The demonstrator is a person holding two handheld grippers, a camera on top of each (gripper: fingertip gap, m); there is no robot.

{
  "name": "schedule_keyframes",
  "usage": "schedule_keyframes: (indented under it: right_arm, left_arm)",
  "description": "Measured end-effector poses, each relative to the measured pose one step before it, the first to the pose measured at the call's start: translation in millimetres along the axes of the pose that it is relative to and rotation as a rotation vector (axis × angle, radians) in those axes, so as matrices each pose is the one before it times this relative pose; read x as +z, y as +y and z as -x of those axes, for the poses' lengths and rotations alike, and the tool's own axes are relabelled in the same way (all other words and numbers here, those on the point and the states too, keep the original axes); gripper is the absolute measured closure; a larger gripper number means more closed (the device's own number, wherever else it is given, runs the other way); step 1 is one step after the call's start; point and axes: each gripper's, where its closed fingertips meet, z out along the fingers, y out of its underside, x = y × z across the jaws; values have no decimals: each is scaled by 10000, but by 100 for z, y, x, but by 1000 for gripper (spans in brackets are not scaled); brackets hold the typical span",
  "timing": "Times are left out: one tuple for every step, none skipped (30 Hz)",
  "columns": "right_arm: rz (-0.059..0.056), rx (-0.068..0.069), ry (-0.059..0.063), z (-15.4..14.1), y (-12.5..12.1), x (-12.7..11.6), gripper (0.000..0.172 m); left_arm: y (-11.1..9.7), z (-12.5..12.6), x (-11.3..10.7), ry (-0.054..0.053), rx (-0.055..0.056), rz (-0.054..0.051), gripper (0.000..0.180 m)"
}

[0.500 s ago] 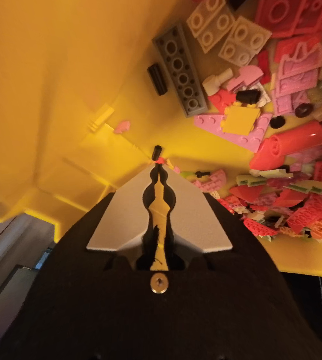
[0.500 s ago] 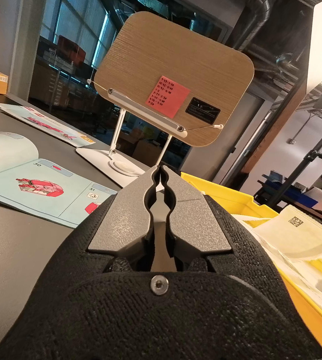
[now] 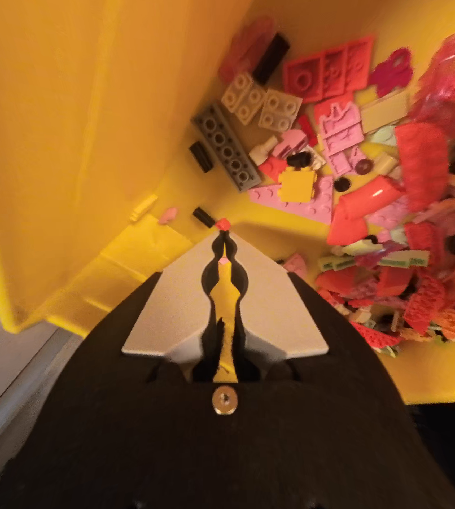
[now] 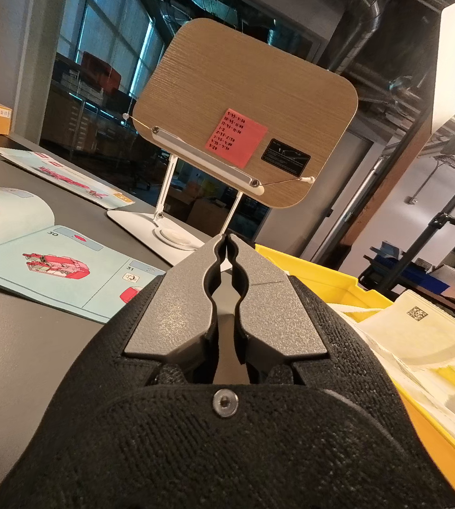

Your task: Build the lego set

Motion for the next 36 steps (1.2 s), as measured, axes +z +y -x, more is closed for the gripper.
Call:
schedule_keyframes:
  right_arm:
    - [2, -2, -10, 19, 3, 6, 172]
    - [4, -3, -3, 15, -1, 0, 172]
    - [-2, -6, -1, 4, -8, -4, 172]
    - [0, -2, -10, 18, 0, 8, 172]
    - [3, -3, -4, 15, 8, -10, 172]
    - [2, -3, -1, 0, -7, 9, 172]
    - [1, 0, 0, -1, 1, -1, 172]
    - [-1, 1, 0, 0, -1, 1, 172]
    - [-1, 1, -4, 7, -5, -13, 172]
    - [1, -3, -4, 16, -4, 2, 172]
    - [3, -6, -3, 4, 13, -4, 172]
    - [0, -1, -6, 20, -5, 2, 172]
    - [0, -3, -5, 5, 1, 0, 172]
    - [0, -1, 1, 5, -5, -5, 172]
    - [-1, 1, -2, 4, -1, 1, 172]
    - [3, -2, -2, 0, 8, 12, 172]
    - [1, -2, -3, 2, 2, -1, 172]
    - [1, 0, -5, 12, 0, 7, 172]
    - [4, -4, -5, 9, 4, 5, 172]
    - [1, -7, 0, 7, 5, -8, 172]
    - [-5, -3, 0, 5, -12, -2, 172]
    - [-3, -1, 1, -2, -4, 2, 172]
    - [0, 3, 1, -10, -8, -6, 172]
    - [-1, 3, -2, -2, 4, 6, 172]
    - [1, -1, 1, -3, 1, 0, 172]
    - [-1, 0, -3, 4, -2, 1, 172]
    - [-1, 0, -8, 9, 12, 4, 172]
    - [1, -4, -2, 6, 0, 8, 172]
    - [-2, -2, -5, 6, -2, 1, 172]
    - [-1, 0, -5, 14, -6, -5, 172]
    - [1, -2, 0, -2, 1, 0, 172]
    - [3, 3, -2, -1, 9, 3, 172]
    - [0, 1, 4, -4, -1, 0, 172]
    - [-3, 1, 1, -1, -5, 2, 172]
    - [1, -1, -1, 0, 1, 0, 172]
    - [3, -4, 1, -11, 9, 3, 172]
  left_arm:
    - [259, 151, -177, 29, 17, 89, 180]
    - [465, 292, -92, -121, 119, 243, 180]
    - [610, 132, 19, -73, 186, 361, 179]
    - [595, -151, 76, 79, 150, 380, 173]
    - [289, -497, 39, 280, 84, 240, 170]
    - [116, -344, 16, 158, 141, 146, 165]
    - [82, 140, 21, -164, 203, 133, 164]
    - [-5, 303, 21, -260, 259, 84, 165]
    - [-67, 62, 55, -95, 314, 39, 165]
    - [36, -185, 120, 67, 441, 81, 165]
    - [104, -232, 164, 83, 482, 102, 165]
    - [-11, -210, 126, 50, 451, 53, 165]
    - [-8, -32, 105, -62, 358, 68, 165]
    - [138, 62, 108, -101, 210, 193, 166]
    - [114, -29, 82, -35, 220, 179, 166]
    - [107, 81, 53, -123, 223, 173, 166]
    - [166, -8, 38, -45, 153, 201, 167]
    - [170, -101, 43, 28, 111, 210, 166]
    - [197, -68, 73, 42, 63, 214, 166]
    - [140, -81, 75, 64, 66, 184, 165]
    - [39, -42, 75, 28, 96, 114, 166]
    - [36, -37, 89, 20, 89, 112, 166]
    - [25, 19, 85, -11, 76, 96, 167]
    - [-14, -20, 96, 14, 83, 66, 167]
    - [-26, 59, 66, -46, 55, 43, 168]
    - [-33, 159, -1, -100, 20, 16, 170]
    - [-129, 66, -20, -28, 31, -49, 170]
    - [-17, 171, -6, -88, 20, -3, 170]
    - [-129, 202, -10, -89, -9, -74, 170]
    - [-1, 66, 48, 10, -21, -3, 169]
    - [109, 12, 87, 55, -28, 49, 168]
    - [-71, -41, 72, 63, -40, -55, 168]
    - [-9, -24, 37, 47, -34, -24, 168]
    - [21, 7, -4, 3, -9, -10, 168]
    - [12, 27, 20, -24, -5, 15, 169]
    - [34, 79, 27, -63, 10, 33, 171]
